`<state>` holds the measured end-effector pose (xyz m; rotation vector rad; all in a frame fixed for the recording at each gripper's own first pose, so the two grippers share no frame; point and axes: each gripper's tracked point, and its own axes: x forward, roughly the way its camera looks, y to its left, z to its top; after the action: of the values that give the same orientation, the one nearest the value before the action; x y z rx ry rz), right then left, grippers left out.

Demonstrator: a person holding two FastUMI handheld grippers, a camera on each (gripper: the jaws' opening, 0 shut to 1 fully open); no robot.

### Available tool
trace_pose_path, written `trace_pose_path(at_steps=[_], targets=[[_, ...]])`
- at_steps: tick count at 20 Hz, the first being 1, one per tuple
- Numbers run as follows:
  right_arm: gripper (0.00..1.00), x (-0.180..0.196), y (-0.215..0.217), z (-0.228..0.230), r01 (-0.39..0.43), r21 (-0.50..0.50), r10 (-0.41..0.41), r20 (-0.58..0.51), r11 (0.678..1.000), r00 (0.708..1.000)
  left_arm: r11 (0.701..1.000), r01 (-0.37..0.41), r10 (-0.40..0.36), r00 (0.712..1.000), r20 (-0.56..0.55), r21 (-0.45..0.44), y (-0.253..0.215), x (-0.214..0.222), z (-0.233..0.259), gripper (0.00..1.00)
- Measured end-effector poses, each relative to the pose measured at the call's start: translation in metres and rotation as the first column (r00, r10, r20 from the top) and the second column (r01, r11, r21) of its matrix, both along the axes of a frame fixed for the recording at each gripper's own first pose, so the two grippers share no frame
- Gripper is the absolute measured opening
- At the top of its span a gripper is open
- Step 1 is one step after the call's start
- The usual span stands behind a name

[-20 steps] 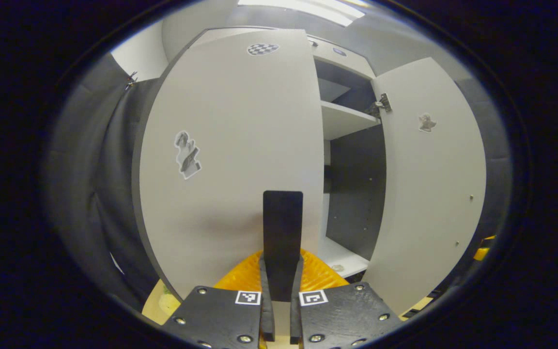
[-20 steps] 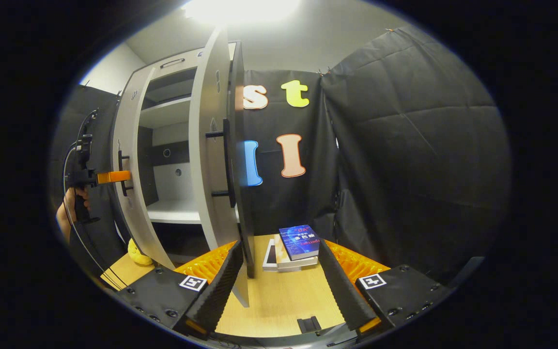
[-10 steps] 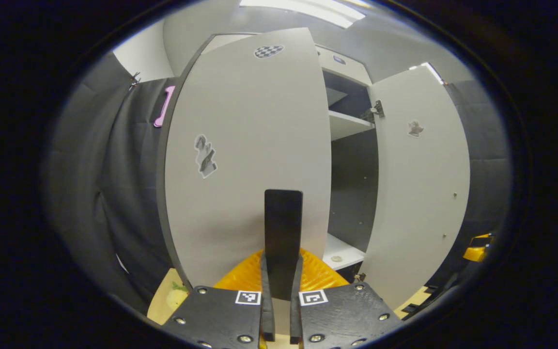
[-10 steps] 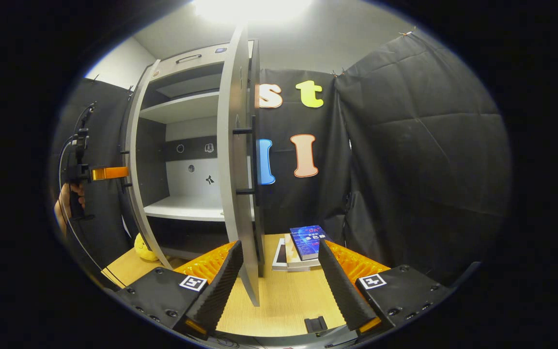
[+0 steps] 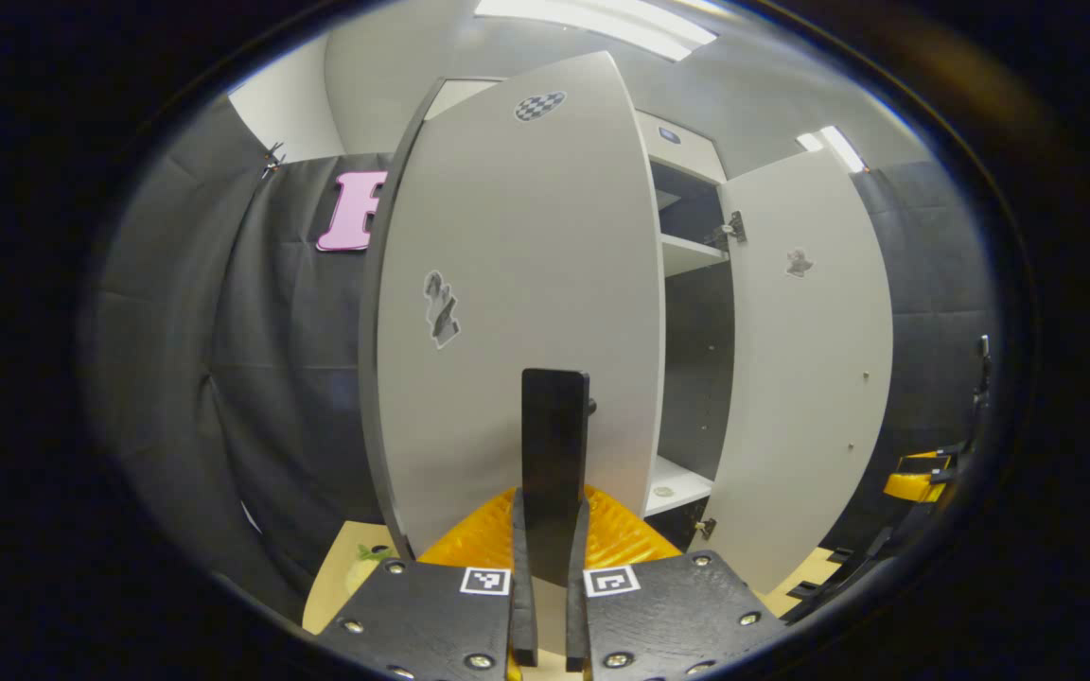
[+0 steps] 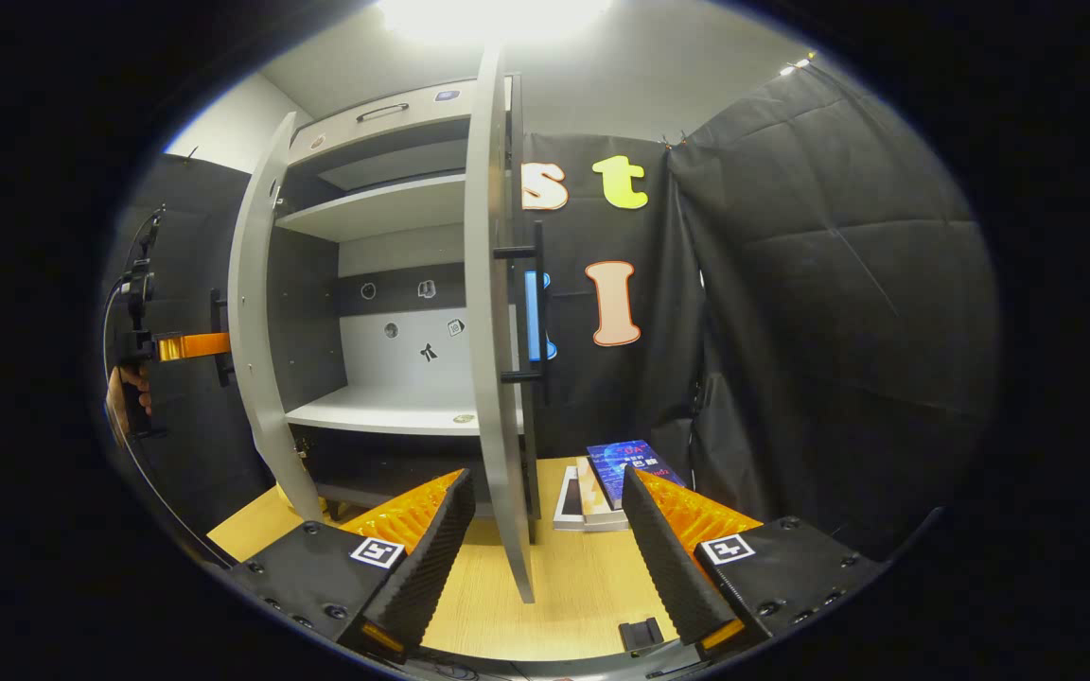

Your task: Open the right door of the double-door shoe cabinet with the right hand, and open the left door with the left hand.

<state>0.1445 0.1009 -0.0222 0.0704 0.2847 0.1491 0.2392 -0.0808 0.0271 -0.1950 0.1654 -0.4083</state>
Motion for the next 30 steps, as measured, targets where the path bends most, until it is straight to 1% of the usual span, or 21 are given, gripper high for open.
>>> trace_pose_path(at_steps=[1, 2, 3, 7, 8, 9, 11, 14, 16, 17, 18, 19, 20, 22, 23, 24, 25, 27, 28, 29, 30], targets=[[0.98, 0.000, 0.004, 0.000, -0.006, -0.001, 0.006, -0.001, 1.000, 1.000, 1.000, -0.003, 0.003, 1.000, -0.001, 0.002, 0.006, -0.002, 0.000, 0.13], [0.98, 0.001, 0.009, 0.000, -0.012, -0.004, 0.012, 0.000, 1.000, 1.000, 1.000, -0.006, 0.006, 1.000, -0.002, 0.004, 0.012, -0.005, 0.000, 0.15], [0.98, 0.001, 0.013, -0.001, -0.018, -0.007, 0.018, 0.000, 1.000, 1.000, 1.000, -0.009, 0.009, 1.000, -0.003, 0.004, 0.017, -0.006, -0.002, 0.13], [0.98, 0.001, 0.030, -0.001, -0.036, -0.004, 0.036, 0.004, 0.999, 0.999, 1.000, -0.021, 0.021, 1.000, 0.007, 0.005, 0.042, -0.014, -0.001, 0.13], [0.98, 0.001, 0.035, -0.001, -0.042, -0.002, 0.042, 0.004, 0.999, 0.999, 1.000, -0.028, 0.028, 1.000, 0.008, 0.008, 0.047, -0.014, -0.003, 0.13], [0.98, -0.001, 0.039, -0.001, -0.048, -0.004, 0.048, 0.004, 0.999, 0.999, 0.999, -0.037, 0.037, 0.999, 0.008, 0.010, 0.054, -0.015, -0.004, 0.14], [0.98, -0.002, 0.046, -0.002, -0.059, -0.015, 0.059, 0.003, 0.998, 0.998, 0.998, -0.059, 0.058, 0.998, 0.014, 0.018, 0.070, -0.015, -0.005, 0.14], [0.98, -0.004, 0.056, -0.004, -0.073, -0.026, 0.073, 0.001, 0.997, 0.997, 0.990, -0.125, 0.124, 0.992, 0.023, 0.060, 0.105, -0.015, -0.009, 0.12], [0.98, -0.006, 0.063, -0.002, -0.088, -0.021, 0.088, 0.003, 0.996, 0.996, 0.979, -0.183, 0.183, 0.983, 0.006, 0.095, 0.134, -0.012, -0.022, 0.13], [0.98, -0.007, 0.067, -0.002, -0.096, -0.021, 0.096, 0.005, 0.995, 0.995, 0.969, -0.223, 0.224, 0.975, -0.002, 0.107, 0.151, -0.013, -0.027, 0.12], [0.98, -0.007, 0.070, -0.001, -0.102, -0.026, 0.103, 0.007, 0.994, 0.995, 0.965, -0.239, 0.240, 0.971, -0.002, 0.110, 0.165, -0.009, -0.030, 0.11], [0.98, -0.006, 0.072, -0.001, -0.110, -0.032, 0.110, 0.008, 0.993, 0.994, 0.979, -0.193, 0.194, 0.981, -0.014, 0.058, 0.157, -0.017, -0.029, 0.02], [0.98, -0.005, 0.075, 0.000, -0.117, -0.036, 0.117, 0.010, 0.992, 0.993, 0.985, -0.174, 0.174, 0.985, -0.014, 0.009, 0.149, -0.018, -0.026, 0.06], [0.98, -0.005, 0.083, 0.003, -0.131, -0.038, 0.132, 0.014, 0.991, 0.991, 0.980, -0.195, 0.196, 0.981, -0.003, 0.047, 0.156, -0.017, -0.031, 0.06], [0.98, -0.004, 0.087, 0.003, -0.140, -0.035, 0.141, 0.018, 0.989, 0.990, 0.978, -0.201, 0.200, 0.980, 0.009, 0.060, 0.156, -0.018, -0.030, 0.03], [0.98, -0.003, 0.090, 0.005, -0.147, -0.037, 0.148, 0.023, 0.988, 0.989, 0.975, -0.211, 0.210, 0.977, 0.015, 0.071, 0.155, -0.018, -0.028, 0.06], [0.98, -0.004, 0.091, 0.007, -0.151, -0.042, 0.152, 0.029, 0.988, 0.988, 0.971, -0.223, 0.222, 0.975, 0.020, 0.082, 0.157, -0.021, -0.028, 0.06], [0.98, -0.005, 0.090, 0.015, -0.150, -0.052, 0.153, 0.046, 0.987, 0.987, 0.963, -0.255, 0.253, 0.967, 0.033, 0.090, 0.160, -0.029, -0.023, 0.06], [0.99, -0.005, 0.090, 0.017, -0.149, -0.053, 0.152, 0.056, 0.987, 0.987, 0.957, -0.276, 0.273, 0.961, 0.045, 0.092, 0.162, -0.033, -0.021, 0.03], [0.99, -0.005, 0.089, 0.019, -0.149, -0.051, 0.152, 0.065, 0.988, 0.986, 0.953, -0.290, 0.286, 0.957, 0.053, 0.087, 0.163, -0.039, -0.018, 0.06], [0.99, -0.005, 0.088, 0.021, -0.145, -0.049, 0.148, 0.073, 0.988, 0.986, 0.948, -0.305, 0.301, 0.952, 0.061, 0.086, 0.163, -0.046, -0.017, 0.06]])
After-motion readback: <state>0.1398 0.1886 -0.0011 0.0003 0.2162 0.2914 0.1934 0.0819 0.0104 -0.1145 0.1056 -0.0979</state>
